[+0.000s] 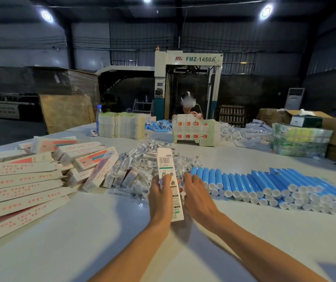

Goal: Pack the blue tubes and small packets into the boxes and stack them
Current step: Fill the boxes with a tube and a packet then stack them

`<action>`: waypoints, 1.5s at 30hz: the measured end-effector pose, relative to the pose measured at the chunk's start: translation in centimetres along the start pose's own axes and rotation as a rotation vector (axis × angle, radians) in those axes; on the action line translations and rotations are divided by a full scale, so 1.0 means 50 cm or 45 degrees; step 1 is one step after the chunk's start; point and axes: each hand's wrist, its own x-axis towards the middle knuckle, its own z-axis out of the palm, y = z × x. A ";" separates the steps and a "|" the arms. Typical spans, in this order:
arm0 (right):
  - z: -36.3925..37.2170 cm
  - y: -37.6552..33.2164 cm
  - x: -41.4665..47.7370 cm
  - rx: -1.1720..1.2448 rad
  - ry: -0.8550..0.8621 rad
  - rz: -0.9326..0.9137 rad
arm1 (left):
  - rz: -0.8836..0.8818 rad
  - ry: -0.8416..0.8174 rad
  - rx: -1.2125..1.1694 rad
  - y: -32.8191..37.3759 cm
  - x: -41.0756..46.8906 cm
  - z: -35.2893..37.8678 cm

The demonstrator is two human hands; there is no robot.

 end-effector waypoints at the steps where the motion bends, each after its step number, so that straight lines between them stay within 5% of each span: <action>1: -0.009 0.000 -0.005 -0.054 -0.022 0.027 | -0.006 -0.014 -0.008 0.001 -0.002 0.001; 7: -0.069 0.022 -0.039 -0.133 -0.132 0.110 | -0.027 -0.145 -0.080 0.012 -0.018 0.007; 13: -0.172 0.088 -0.039 0.735 0.289 0.420 | -0.140 -0.484 -0.081 0.024 -0.051 0.022; 17: -0.244 0.094 -0.040 1.230 0.466 0.256 | -0.196 -0.738 0.018 0.016 -0.081 0.027; 21: -0.293 0.080 -0.038 1.417 0.615 0.122 | -0.165 -0.794 0.029 0.004 -0.086 0.033; 26: -0.319 0.078 -0.038 1.393 0.522 -0.034 | -0.072 -0.855 0.022 0.000 -0.098 0.043; 30: -0.293 0.080 -0.039 0.956 0.381 -0.001 | -0.042 -0.893 0.066 -0.003 -0.107 0.043; 37: -0.276 0.084 -0.053 0.714 0.384 -0.028 | -0.031 -0.909 0.063 0.002 -0.111 0.045; 45: -0.245 0.084 -0.099 0.687 0.208 -0.055 | -0.026 -0.893 0.058 -0.005 -0.104 0.044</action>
